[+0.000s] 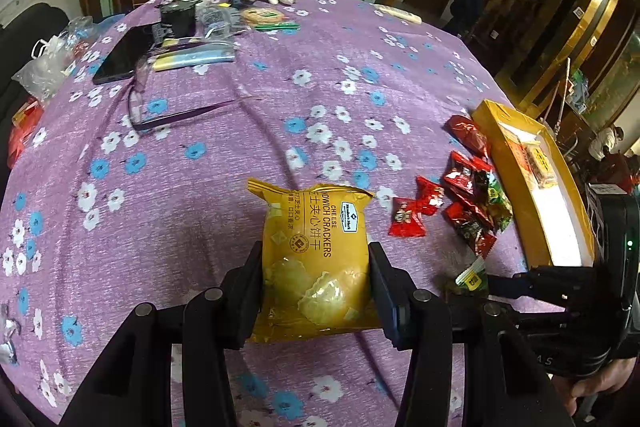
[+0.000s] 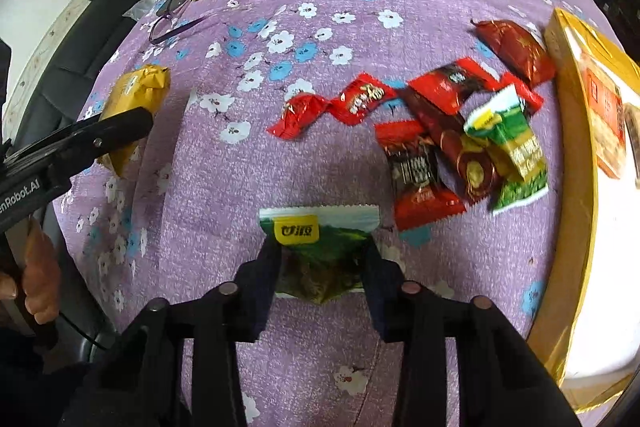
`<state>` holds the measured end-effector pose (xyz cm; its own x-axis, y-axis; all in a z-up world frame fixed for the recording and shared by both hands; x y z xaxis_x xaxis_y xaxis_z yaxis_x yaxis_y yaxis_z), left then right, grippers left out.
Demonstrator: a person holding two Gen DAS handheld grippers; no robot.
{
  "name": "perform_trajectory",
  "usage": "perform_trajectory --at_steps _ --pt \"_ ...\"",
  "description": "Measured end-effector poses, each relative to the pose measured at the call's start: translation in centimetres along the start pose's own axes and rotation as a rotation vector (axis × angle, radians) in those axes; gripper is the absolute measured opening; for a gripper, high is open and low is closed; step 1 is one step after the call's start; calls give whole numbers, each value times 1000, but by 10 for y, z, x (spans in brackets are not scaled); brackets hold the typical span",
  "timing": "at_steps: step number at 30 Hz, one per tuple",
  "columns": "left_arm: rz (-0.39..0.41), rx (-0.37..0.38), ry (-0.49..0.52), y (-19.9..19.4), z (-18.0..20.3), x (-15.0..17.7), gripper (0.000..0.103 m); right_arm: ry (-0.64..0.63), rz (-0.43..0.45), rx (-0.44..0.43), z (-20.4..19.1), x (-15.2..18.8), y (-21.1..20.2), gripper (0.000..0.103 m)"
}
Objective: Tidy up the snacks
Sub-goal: 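Carry the sandwich-crackers pack and green packet over the tray with both tools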
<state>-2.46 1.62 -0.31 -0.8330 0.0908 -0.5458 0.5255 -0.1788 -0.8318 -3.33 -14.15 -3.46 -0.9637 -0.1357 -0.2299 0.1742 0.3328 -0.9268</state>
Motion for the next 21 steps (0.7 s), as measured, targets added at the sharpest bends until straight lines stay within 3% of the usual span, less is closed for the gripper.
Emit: perform_trajectory --at_steps 12,21 --pt "19 74 134 7 70 -24 52 104 162 -116 27 -1 -63 29" --pt "36 135 257 9 138 -46 52 243 284 -138 82 0 -110 29"
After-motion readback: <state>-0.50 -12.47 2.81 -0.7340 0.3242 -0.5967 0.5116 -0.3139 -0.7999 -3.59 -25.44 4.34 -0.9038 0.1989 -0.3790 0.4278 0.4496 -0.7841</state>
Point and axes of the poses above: each gripper's, at about its wrist camera, not at the fingertips, and y roughly the way its jaws point, z to its right, x to its underside, the point moved 8 cm from there along y, roughly the way its jaws point, and after that the axes turned 14 degrees about y, right-handed, at the moved point
